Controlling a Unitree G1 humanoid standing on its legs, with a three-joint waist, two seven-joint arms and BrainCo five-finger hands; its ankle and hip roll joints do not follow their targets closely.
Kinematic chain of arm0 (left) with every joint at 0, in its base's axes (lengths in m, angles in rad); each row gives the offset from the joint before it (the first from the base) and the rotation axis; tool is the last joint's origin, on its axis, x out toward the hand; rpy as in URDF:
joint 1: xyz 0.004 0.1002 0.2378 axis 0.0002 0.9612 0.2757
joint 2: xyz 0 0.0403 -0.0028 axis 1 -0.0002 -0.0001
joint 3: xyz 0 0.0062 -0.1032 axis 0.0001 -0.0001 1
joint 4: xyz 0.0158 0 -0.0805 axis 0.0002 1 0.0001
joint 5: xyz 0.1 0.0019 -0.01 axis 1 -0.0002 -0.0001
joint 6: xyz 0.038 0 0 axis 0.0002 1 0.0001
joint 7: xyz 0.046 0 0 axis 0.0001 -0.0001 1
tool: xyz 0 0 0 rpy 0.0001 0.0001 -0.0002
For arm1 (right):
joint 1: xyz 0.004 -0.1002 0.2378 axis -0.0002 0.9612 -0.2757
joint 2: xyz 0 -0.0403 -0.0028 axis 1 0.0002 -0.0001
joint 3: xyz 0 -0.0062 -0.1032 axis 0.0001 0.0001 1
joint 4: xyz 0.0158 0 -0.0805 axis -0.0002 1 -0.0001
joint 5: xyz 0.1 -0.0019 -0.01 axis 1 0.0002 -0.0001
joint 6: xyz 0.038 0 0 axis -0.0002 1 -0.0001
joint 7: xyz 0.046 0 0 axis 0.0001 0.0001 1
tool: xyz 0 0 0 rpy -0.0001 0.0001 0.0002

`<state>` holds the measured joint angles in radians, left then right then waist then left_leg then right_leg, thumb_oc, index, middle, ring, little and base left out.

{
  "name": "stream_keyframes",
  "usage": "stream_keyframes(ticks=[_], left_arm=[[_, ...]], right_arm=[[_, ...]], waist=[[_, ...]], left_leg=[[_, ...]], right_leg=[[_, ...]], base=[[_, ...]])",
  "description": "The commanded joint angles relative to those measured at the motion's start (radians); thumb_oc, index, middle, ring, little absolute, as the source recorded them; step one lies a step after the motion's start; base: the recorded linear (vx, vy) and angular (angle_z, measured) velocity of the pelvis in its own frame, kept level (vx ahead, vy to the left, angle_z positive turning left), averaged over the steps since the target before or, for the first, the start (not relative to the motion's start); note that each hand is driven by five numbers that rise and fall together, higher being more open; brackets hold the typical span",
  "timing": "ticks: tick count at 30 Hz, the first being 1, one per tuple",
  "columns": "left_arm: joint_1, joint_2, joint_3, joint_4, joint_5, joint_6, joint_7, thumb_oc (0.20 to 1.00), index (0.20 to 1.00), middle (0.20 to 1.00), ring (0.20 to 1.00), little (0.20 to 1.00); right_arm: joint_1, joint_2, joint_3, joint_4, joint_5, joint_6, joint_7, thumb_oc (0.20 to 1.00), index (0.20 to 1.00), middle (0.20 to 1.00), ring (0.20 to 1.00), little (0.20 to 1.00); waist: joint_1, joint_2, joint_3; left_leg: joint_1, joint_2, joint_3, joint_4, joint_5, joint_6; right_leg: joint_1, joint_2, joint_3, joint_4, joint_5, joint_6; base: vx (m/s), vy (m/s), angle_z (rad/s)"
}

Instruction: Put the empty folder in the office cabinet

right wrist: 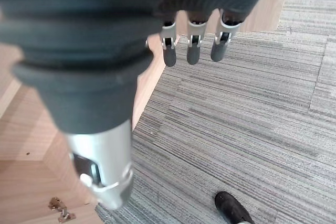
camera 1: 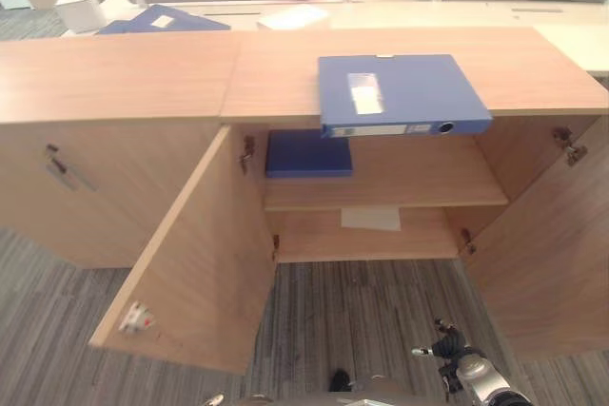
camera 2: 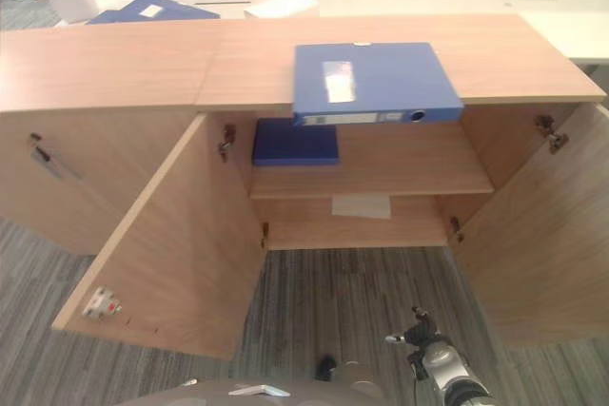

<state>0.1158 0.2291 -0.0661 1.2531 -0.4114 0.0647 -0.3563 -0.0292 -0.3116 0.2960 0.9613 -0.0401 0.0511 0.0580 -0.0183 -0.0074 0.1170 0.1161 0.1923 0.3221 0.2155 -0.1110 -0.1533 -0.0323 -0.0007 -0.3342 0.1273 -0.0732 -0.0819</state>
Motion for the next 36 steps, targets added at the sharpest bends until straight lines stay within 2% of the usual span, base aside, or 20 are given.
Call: stream_keyframes(ticks=[1,2,3,5,9,10,13,14,15,18,19,20,24,25,27,28,29,31,32,36], left_arm=[[-0.071,0.031,0.049,0.017,0.054,-0.012,-0.009,1.0,1.0,1.0,1.0,1.0],[-0.071,0.033,0.048,0.016,0.062,-0.013,-0.013,1.0,1.0,1.0,1.0,1.0],[-0.071,0.033,0.048,0.016,0.062,-0.013,-0.013,1.0,1.0,1.0,1.0,1.0],[-0.071,0.045,0.041,0.008,0.049,-0.015,-0.024,1.0,1.0,1.0,1.0,1.0],[-0.059,0.063,0.04,-0.013,0.037,-0.004,-0.04,1.0,1.0,1.0,1.0,1.0],[-0.052,0.073,0.033,-0.021,0.059,-0.007,-0.047,1.0,1.0,1.0,1.0,1.0],[-0.045,0.095,0.022,-0.036,0.029,-0.006,-0.038,1.0,1.0,1.0,1.0,1.0],[-0.045,0.095,0.022,-0.036,0.029,-0.006,-0.038,1.0,1.0,1.0,1.0,1.0],[-0.04,0.103,0.019,-0.03,-0.012,-0.028,-0.05,1.0,1.0,1.0,1.0,1.0],[-0.038,0.108,0.024,-0.029,-0.015,-0.036,-0.058,1.0,1.0,1.0,1.0,1.0],[-0.04,0.12,0.041,-0.014,0.012,-0.076,-0.059,1.0,1.0,1.0,1.0,1.0],[-0.039,0.122,0.042,-0.007,0.004,-0.094,-0.042,1.0,1.0,1.0,1.0,1.0],[-0.045,0.14,0.054,-0.003,0.042,-0.213,0.043,1.0,1.0,1.0,1.0,1.0],[-0.056,0.127,0.038,-0.03,0.052,-0.227,0.107,1.0,1.0,1.0,1.0,1.0],[-0.077,0.08,-0.013,-0.097,0.155,-0.272,0.32,1.0,1.0,1.0,1.0,1.0],[-0.077,0.08,-0.013,-0.097,0.155,-0.272,0.32,1.0,1.0,1.0,1.0,1.0],[-0.088,0.055,-0.044,-0.145,0.2,-0.282,0.439,1.0,1.0,1.0,1.0,1.0],[-0.106,0.049,-0.079,-0.232,0.335,-0.266,0.609,1.0,1.0,1.0,1.0,1.0],[-0.127,0.072,-0.101,-0.335,0.394,-0.224,0.723,1.0,1.0,1.0,1.0,1.0],[-0.15,0.164,-0.099,-0.534,0.532,-0.198,0.856,1.0,1.0,1.0,1.0,1.0]], right_arm=[[-0.037,-0.015,0.021,-0.016,0.009,-0.022,-0.008,1.0,1.0,1.0,1.0,1.0],[-0.034,-0.011,0.018,-0.019,0.016,-0.028,-0.006,1.0,1.0,1.0,1.0,1.0],[-0.034,-0.011,0.018,-0.019,0.016,-0.028,-0.006,1.0,1.0,1.0,1.0,1.0],[-0.03,-0.002,0.027,-0.027,0.023,-0.037,-0.008,1.0,1.0,1.0,1.0,1.0],[-0.028,0.001,0.036,-0.047,0.001,-0.054,-0.052,1.0,1.0,1.0,1.0,1.0],[-0.038,-0.003,0.029,-0.055,0.001,-0.078,-0.053,1.0,1.0,1.0,1.0,1.0],[-0.044,-0.007,0.038,-0.076,-0.019,-0.074,-0.057,1.0,1.0,1.0,1.0,1.0],[-0.044,-0.007,0.038,-0.076,-0.019,-0.074,-0.057,1.0,1.0,1.0,1.0,1.0],[-0.053,-0.009,0.035,-0.079,-0.022,-0.072,-0.055,1.0,1.0,1.0,1.0,1.0],[-0.053,-0.011,0.036,-0.079,-0.034,-0.066,-0.032,1.0,1.0,1.0,1.0,1.0],[-0.041,-0.004,0.029,-0.053,0.0,-0.03,-0.009,1.0,1.0,1.0,1.0,1.0],[-0.04,-0.004,0.023,-0.04,-0.015,-0.024,0.005,1.0,1.0,1.0,1.0,1.0],[-0.048,-0.004,0.033,0.019,-0.101,-0.057,0.022,1.0,1.0,1.0,1.0,1.0],[-0.05,0.0,0.047,0.029,-0.123,-0.064,0.029,1.0,1.0,1.0,1.0,1.0],[-0.053,0.016,0.08,0.035,-0.028,-0.032,0.011,1.0,1.0,1.0,1.0,1.0],[-0.053,0.016,0.08,0.035,-0.028,-0.032,0.011,1.0,1.0,1.0,1.0,1.0],[-0.055,0.021,0.08,0.027,0.005,-0.018,0.002,1.0,1.0,1.0,1.0,1.0],[-0.046,0.023,0.077,0.003,0.015,-0.008,0.005,1.0,1.0,1.0,1.0,1.0],[-0.031,0.014,0.075,-0.021,0.039,-0.005,-0.009,1.0,1.0,1.0,1.0,1.0],[0.006,-0.01,0.063,-0.074,0.07,-0.008,-0.043,1.0,1.0,1.0,1.0,1.0]], waist=[[-0.016,0.019,0.044],[-0.015,0.02,0.043],[-0.015,0.02,0.043],[-0.009,0.022,0.043],[-0.007,0.029,0.055],[-0.004,0.031,0.059],[-0.015,0.035,0.087],[-0.015,0.035,0.087],[-0.018,0.035,0.1],[-0.018,0.035,0.101],[-0.017,0.032,0.102],[-0.015,0.03,0.101],[0.007,0.029,0.079],[0.013,0.025,0.072],[0.032,0.004,0.055],[0.032,0.004,0.055],[0.038,-0.004,0.052],[0.042,-0.012,0.048],[0.044,-0.011,0.046],[0.038,0.002,0.046]], left_leg=[[0.037,-0.078,-0.024,-0.223,0.162,0.057],[0.035,-0.11,-0.027,-0.237,0.138,0.072],[0.035,-0.11,-0.027,-0.237,0.138,0.072],[0.009,-0.193,-0.056,-0.268,0.12,0.123],[0.007,-0.216,-0.073,-0.3,0.119,0.157],[-0.006,-0.213,-0.079,-0.303,0.12,0.175],[-0.005,-0.207,-0.099,-0.303,0.113,0.2],[-0.005,-0.207,-0.099,-0.303,0.113,0.2],[0.005,-0.19,-0.094,-0.303,0.104,0.198],[0.007,-0.184,-0.092,-0.303,0.103,0.195],[0.014,-0.168,-0.102,-0.303,0.101,0.187],[0.019,-0.164,-0.105,-0.303,0.1,0.185],[0.026,-0.13,-0.106,-0.303,0.109,0.163],[0.029,-0.117,-0.111,-0.303,0.115,0.153],[0.027,-0.094,-0.115,-0.303,0.128,0.132],[0.027,-0.094,-0.115,-0.303,0.128,0.132],[0.024,-0.084,-0.123,-0.303,0.138,0.121],[0.016,-0.064,-0.122,-0.303,0.156,0.105],[0.004,-0.047,-0.122,-0.303,0.175,0.089],[-0.01,-0.041,-0.13,-0.303,0.192,0.076]], right_leg=[[0.089,-0.114,0.009,-0.208,0.173,0.171],[0.091,-0.109,0.013,-0.21,0.173,0.174],[0.091,-0.109,0.013,-0.21,0.173,0.174],[0.08,-0.087,0.027,-0.204,0.184,0.167],[0.07,-0.07,0.043,-0.154,0.152,0.162],[0.035,-0.076,0.045,-0.055,0.133,0.17],[-0.076,-0.111,0.075,0.116,0.164,0.202],[-0.076,-0.111,0.075,0.116,0.164,0.202],[-0.091,-0.156,0.087,0.11,0.188,0.212],[-0.086,-0.171,0.095,0.089,0.2,0.216],[-0.059,-0.211,0.132,0.02,0.238,0.23],[-0.048,-0.223,0.14,0.003,0.249,0.233],[0.01,-0.244,0.125,-0.079,0.243,0.24],[0.029,-0.231,0.119,-0.099,0.229,0.245],[0.077,-0.197,0.099,-0.154,0.208,0.244],[0.077,-0.197,0.099,-0.154,0.208,0.244],[0.1,-0.182,0.094,-0.175,0.201,0.237],[0.124,-0.164,0.087,-0.2,0.194,0.225],[0.131,-0.154,0.08,-0.212,0.188,0.215],[0.137,-0.15,0.075,-0.215,0.178,0.208]], base=[[0.06,-0.016,-0.35],[0.04,-0.003,-0.25],[0.04,0.014,-0.29],[-0.02,0.044,-0.37],[-0.03,0.086,-0.21],[-0.09,0.123,-0.3],[-0.08,0.049,-0.52],[-0.07,-0.037,-0.09],[-0.04,-0.04,0.24],[-0.01,-0.089,0.13],[0.04,-0.273,0.1],[0.06,-0.32,0.19],[0.07,-0.305,0.24],[0.12,-0.458,0.05],[0.1,-0.4,0.1],[0.05,-0.244,0.22],[0.04,-0.215,0.27],[0.03,-0.25,0.13],[0.0,-0.149,-0.08],[-0.01,-0.018,0.13]])
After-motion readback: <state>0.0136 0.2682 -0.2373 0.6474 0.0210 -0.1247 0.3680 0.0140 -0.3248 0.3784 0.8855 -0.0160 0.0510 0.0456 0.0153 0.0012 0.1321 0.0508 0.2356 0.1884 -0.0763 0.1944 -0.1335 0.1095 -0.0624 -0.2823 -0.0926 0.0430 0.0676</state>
